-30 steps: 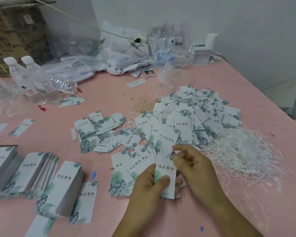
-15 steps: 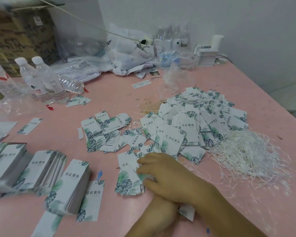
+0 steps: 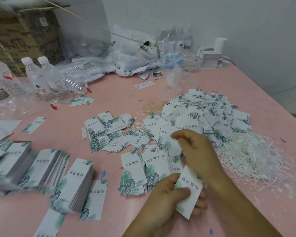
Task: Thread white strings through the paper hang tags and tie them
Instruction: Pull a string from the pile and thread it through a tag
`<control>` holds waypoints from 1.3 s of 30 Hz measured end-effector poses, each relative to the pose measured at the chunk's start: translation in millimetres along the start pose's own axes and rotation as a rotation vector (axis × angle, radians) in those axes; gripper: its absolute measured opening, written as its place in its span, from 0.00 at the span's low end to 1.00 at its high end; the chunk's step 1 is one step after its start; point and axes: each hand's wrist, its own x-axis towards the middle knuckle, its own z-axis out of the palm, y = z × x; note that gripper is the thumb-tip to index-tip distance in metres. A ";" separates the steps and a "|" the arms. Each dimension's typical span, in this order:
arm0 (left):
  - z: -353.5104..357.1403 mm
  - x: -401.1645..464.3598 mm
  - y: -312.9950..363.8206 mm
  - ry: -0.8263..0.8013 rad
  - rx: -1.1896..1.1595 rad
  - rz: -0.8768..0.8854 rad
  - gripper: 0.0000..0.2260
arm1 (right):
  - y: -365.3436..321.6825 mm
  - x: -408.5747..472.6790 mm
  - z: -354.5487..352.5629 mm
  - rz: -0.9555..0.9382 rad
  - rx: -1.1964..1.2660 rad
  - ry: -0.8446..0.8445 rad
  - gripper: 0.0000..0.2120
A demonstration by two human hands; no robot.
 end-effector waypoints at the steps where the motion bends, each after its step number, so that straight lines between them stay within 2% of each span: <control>1: -18.4 -32.3 26.6 -0.031 0.079 -0.074 0.15 | 5.6 2.9 -9.1 0.055 0.043 0.060 0.14; 2: -12.1 -46.9 28.9 -0.049 -0.062 -0.003 0.16 | 9.6 4.4 -15.7 0.074 0.064 0.118 0.14; 3: -8.2 -48.2 30.7 0.007 -0.175 0.093 0.17 | 12.1 4.5 -19.5 0.077 0.086 0.171 0.15; 5: -12.0 -51.3 47.5 0.217 -0.185 0.269 0.17 | 16.7 -0.6 -20.3 0.073 0.110 0.209 0.15; 8: -21.2 -48.6 50.7 0.431 -0.203 0.469 0.17 | 26.8 -18.9 -7.9 0.043 0.016 0.092 0.16; 10: -31.0 -52.7 53.0 0.603 -0.119 0.525 0.17 | 30.7 -32.7 1.6 0.025 -0.073 0.039 0.15; 13: -32.0 -56.6 52.9 0.785 0.037 0.466 0.20 | 35.1 -43.3 0.4 0.050 -0.269 0.005 0.11; 14: -34.5 -55.9 51.7 0.791 0.027 0.470 0.19 | 35.4 -45.5 -2.8 0.090 -0.369 -0.059 0.11; 16: -30.4 -53.3 51.9 0.699 -0.020 0.495 0.15 | 38.4 -48.3 -7.5 0.155 -0.604 -0.225 0.19; 18: -27.2 -49.9 48.4 0.667 -0.034 0.496 0.15 | 39.3 -49.3 -7.5 0.184 -0.714 -0.326 0.21; 24: -26.5 -44.8 40.4 0.634 -0.091 0.497 0.18 | 42.4 -41.8 -15.3 0.331 -0.432 -0.263 0.11; 29: -26.5 -44.5 34.2 0.549 -0.079 0.463 0.16 | 45.3 -42.7 -17.7 0.288 -0.451 -0.170 0.07; 32: -27.3 -42.7 30.4 0.506 -0.137 0.440 0.17 | 46.1 -38.3 -23.3 0.300 -0.287 -0.134 0.06; 35: -29.6 -41.0 26.9 0.481 -0.168 0.432 0.19 | 44.1 -33.6 -34.1 0.388 -0.023 -0.206 0.08; 39: -28.6 -39.7 28.1 0.474 -0.162 0.412 0.21 | 43.3 -37.2 -33.4 0.404 0.053 -0.318 0.10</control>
